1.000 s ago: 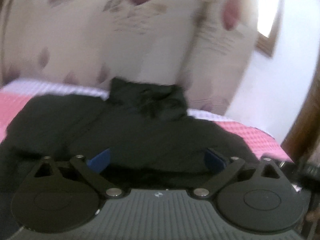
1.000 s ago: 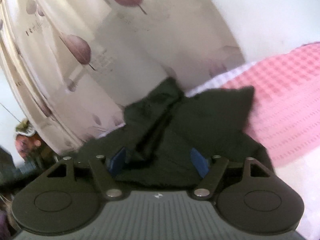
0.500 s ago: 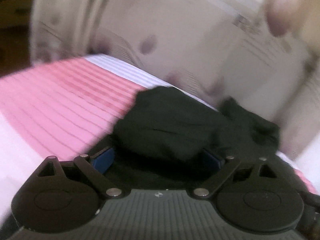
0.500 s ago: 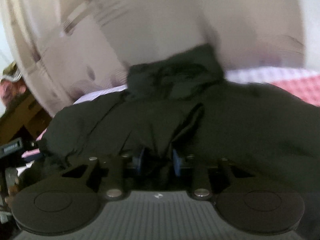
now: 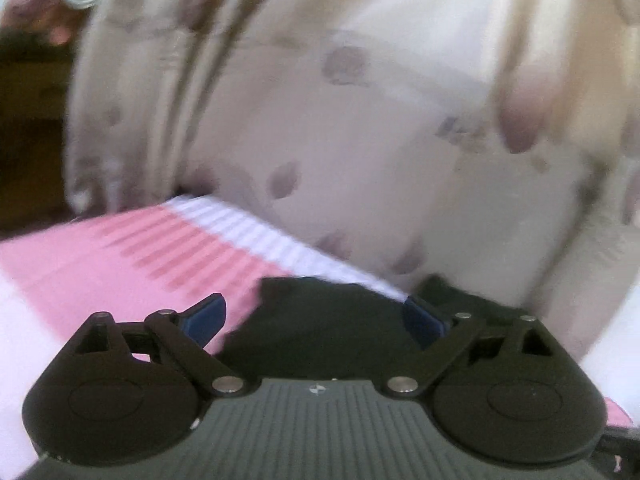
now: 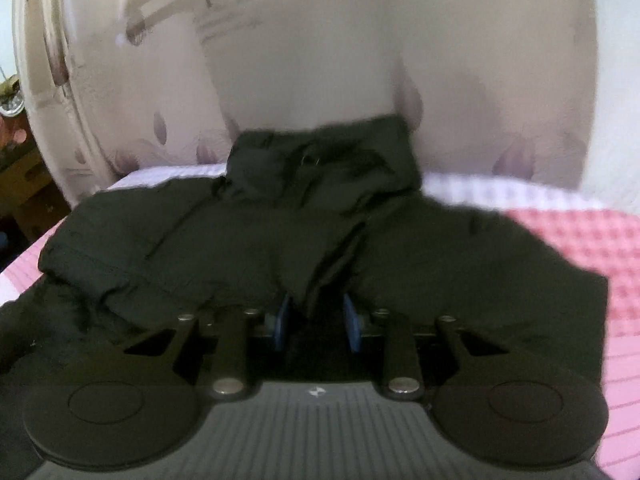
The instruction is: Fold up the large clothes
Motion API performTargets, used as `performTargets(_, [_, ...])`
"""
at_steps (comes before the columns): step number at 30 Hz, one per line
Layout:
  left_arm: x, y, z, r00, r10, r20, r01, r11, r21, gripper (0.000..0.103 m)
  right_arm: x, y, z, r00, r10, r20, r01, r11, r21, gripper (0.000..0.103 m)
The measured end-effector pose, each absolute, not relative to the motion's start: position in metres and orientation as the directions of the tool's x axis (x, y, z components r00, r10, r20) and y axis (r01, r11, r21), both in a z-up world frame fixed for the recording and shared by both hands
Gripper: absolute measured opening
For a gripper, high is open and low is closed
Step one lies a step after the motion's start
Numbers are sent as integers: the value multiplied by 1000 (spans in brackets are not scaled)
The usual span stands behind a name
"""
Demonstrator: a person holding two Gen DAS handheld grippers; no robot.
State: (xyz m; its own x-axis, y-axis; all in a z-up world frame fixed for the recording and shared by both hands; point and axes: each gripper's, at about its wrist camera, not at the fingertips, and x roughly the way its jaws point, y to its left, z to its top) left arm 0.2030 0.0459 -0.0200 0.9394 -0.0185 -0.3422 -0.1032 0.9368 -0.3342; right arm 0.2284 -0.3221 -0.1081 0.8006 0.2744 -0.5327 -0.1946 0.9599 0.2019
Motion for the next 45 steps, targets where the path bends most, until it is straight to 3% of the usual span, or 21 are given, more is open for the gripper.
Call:
performTargets(6, [244, 7, -20, 928, -117, -354, 8, 955, -297, 92, 226, -332, -87, 853, 303, -425, -177, 934, 311, 30])
performTargets(14, [296, 4, -81, 845, -109, -524, -28, 969, -247, 80, 261, -301, -120, 776, 302, -553, -259, 953, 157, 28])
performTargets(26, [294, 9, -88, 822, -104, -560, -18, 978, -208, 79, 258, -312, -147, 780, 308, -545, -231, 951, 207, 28])
performTargets(28, [272, 14, -74, 839, -136, -528, 5, 970, -242, 88, 243, -314, -133, 797, 258, -546, -174, 964, 202, 32])
performTargets(30, [242, 19, -62, 862, -130, -490, 9, 971, -240, 101, 205, -323, -118, 833, 295, -468, -188, 947, 262, 37])
performTargets(32, [215, 19, -51, 878, -105, -467, 17, 982, -188, 103, 160, -333, -108, 847, 348, -402, -225, 920, 322, 51])
performTargets(33, [201, 18, -47, 881, -92, -464, 22, 988, -154, 103, 133, -337, -104, 855, 354, -380, -227, 912, 341, 63])
performTargets(35, [180, 17, -41, 885, -71, -459, 25, 994, -106, 103, 84, -343, -99, 854, 375, -361, -239, 898, 368, 74])
performTargets(40, [138, 14, -33, 893, -46, -447, 16, 997, -70, 103, -12, -349, -90, 869, 291, -400, -192, 944, 269, 82])
performTargets(45, [114, 3, -32, 898, -36, -438, 26, 999, -30, 103, -68, -355, -100, 883, 178, -434, -109, 978, 178, 82])
